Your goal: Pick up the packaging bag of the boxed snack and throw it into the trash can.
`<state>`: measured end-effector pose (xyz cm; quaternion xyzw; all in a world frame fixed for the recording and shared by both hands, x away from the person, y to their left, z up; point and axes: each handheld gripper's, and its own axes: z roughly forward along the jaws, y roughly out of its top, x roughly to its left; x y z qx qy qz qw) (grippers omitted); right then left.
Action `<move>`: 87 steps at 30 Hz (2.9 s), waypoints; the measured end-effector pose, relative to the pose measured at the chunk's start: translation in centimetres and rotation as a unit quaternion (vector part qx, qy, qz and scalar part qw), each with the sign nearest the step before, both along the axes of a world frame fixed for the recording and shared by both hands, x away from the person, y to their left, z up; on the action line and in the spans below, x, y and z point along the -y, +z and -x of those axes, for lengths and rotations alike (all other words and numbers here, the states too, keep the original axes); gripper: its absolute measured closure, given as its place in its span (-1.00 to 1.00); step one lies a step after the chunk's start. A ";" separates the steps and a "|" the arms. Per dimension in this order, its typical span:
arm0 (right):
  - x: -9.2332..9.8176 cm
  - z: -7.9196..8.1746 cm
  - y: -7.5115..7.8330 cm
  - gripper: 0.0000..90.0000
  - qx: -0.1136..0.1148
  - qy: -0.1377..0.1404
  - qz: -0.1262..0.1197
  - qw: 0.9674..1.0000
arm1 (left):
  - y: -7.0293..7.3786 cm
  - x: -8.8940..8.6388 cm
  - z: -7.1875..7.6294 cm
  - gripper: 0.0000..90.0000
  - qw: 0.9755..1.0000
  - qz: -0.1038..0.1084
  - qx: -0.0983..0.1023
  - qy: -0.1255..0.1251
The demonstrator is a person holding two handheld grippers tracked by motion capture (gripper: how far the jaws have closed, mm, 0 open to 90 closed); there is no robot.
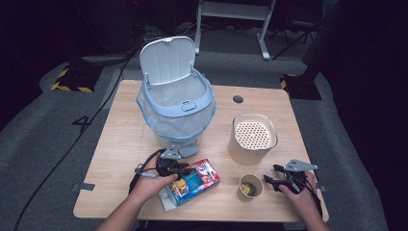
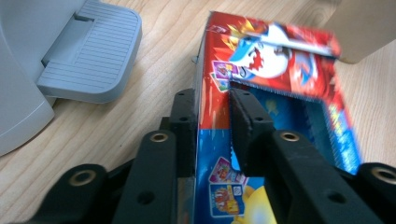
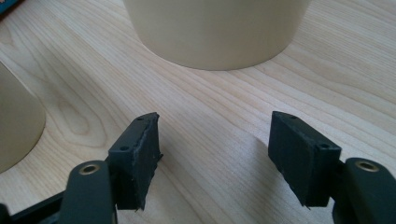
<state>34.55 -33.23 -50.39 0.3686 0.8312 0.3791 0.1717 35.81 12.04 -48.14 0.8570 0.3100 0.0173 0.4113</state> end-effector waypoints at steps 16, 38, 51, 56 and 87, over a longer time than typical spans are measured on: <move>0.0 0.0 0.0 -0.25 0.000 0.000 0.000 1.000 | 1.4 -0.3 0.5 0.67 0.999 0.019 0.038 0.006; 0.0 0.0 0.0 -0.25 0.000 0.000 0.000 1.000 | 8.7 -1.6 1.0 0.67 0.980 0.112 0.160 0.031; 0.0 0.0 0.0 -0.25 0.000 0.000 0.000 1.000 | 14.7 -2.0 0.7 0.67 0.966 0.141 0.215 0.035; 0.0 0.0 0.0 -0.25 0.000 0.000 0.001 1.000 | 16.2 -1.8 0.5 0.67 0.963 0.147 0.225 0.034; 0.0 0.0 0.0 -0.25 0.000 0.000 0.000 1.000 | 24.2 -3.7 -3.5 0.67 0.931 0.199 0.289 0.104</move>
